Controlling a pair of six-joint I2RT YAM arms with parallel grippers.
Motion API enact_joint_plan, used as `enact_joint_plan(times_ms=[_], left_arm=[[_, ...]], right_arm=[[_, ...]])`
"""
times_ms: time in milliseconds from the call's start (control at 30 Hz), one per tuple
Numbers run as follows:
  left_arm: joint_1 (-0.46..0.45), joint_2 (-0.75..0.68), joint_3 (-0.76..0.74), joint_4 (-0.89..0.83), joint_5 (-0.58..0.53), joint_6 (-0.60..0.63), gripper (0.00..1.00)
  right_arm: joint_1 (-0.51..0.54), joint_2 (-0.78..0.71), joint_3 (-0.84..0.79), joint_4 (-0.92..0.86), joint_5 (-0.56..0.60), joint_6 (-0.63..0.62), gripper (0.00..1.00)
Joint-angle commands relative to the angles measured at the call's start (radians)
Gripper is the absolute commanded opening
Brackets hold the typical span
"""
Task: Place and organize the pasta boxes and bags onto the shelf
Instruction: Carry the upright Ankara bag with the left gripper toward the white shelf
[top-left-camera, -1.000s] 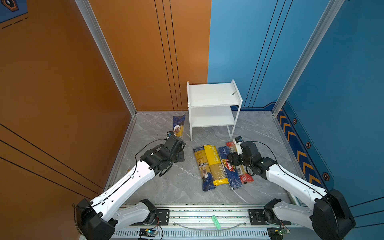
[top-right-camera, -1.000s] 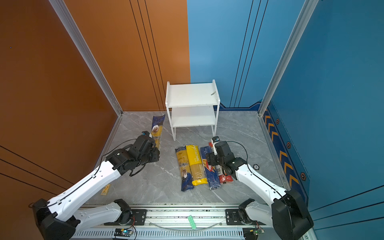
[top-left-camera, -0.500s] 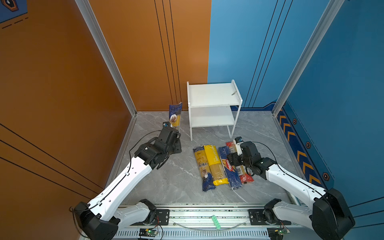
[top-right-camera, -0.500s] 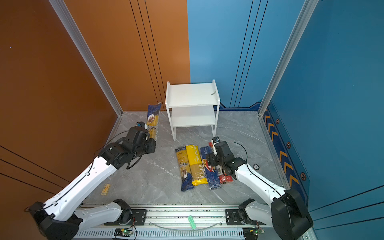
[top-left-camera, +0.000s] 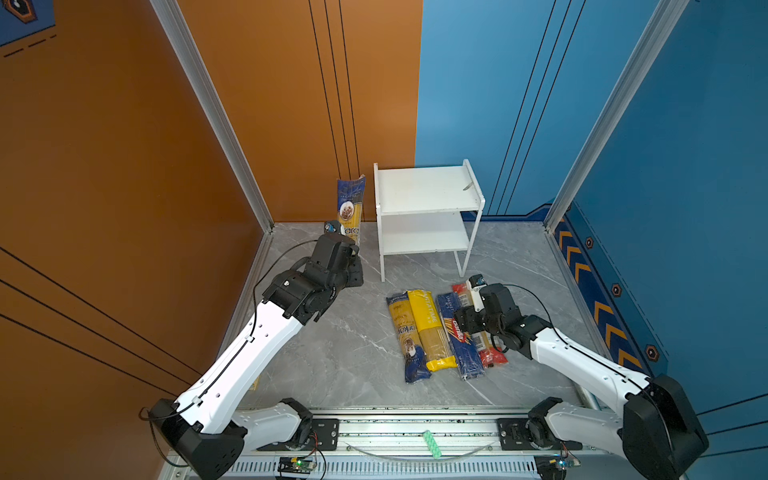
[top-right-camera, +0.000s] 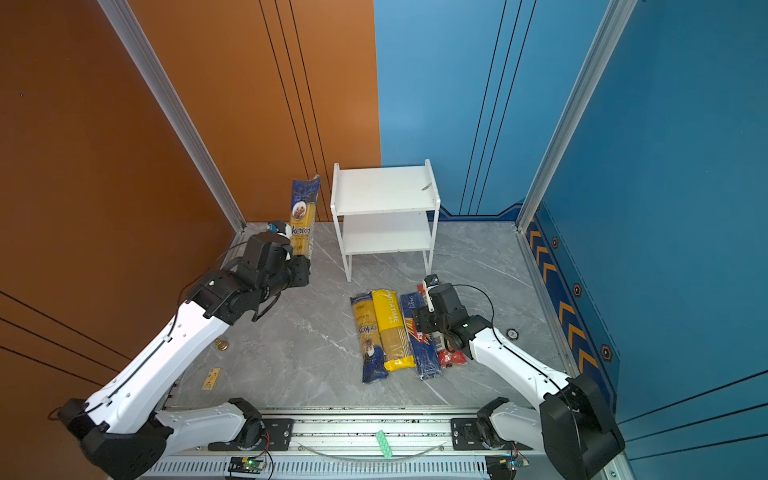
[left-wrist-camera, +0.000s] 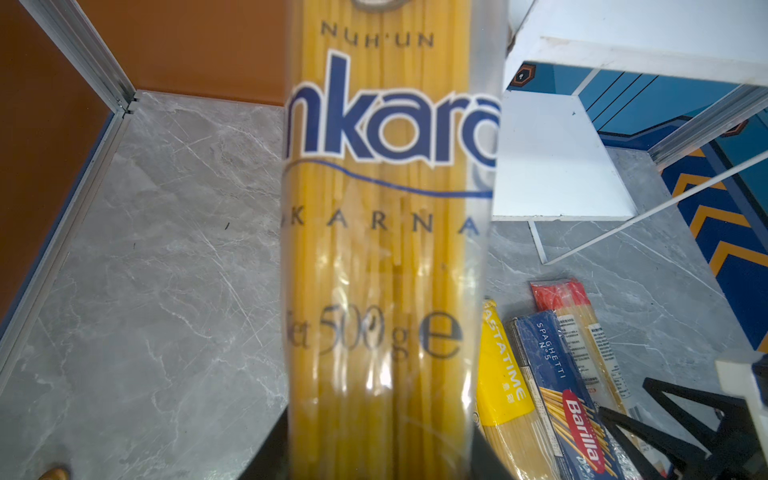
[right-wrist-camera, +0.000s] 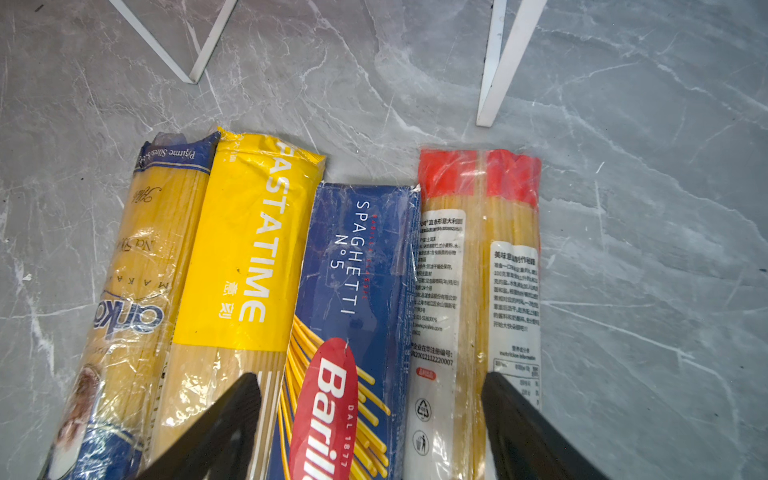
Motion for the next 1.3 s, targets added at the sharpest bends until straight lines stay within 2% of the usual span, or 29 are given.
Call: enact_joint_plan(times_ms=[0, 467, 1267], left_arm=[[0.008, -0.01, 0.089, 0.18, -0.042, 0.035, 0.0], [-0.007, 0.097, 0.254, 0.248, -0.001, 0.06, 0.0], [-0.078, 0.415, 0.67, 0.256, 0.029, 0.105, 0.0]], right_arm=[[0.004, 0.016, -0.006, -0.013, 0.013, 0.018, 0.82], [0.005, 0.046, 0.038, -0.055, 0.032, -0.003, 0.82], [-0.005, -0.042, -0.012, -0.068, 0.036, 0.0, 0.83]])
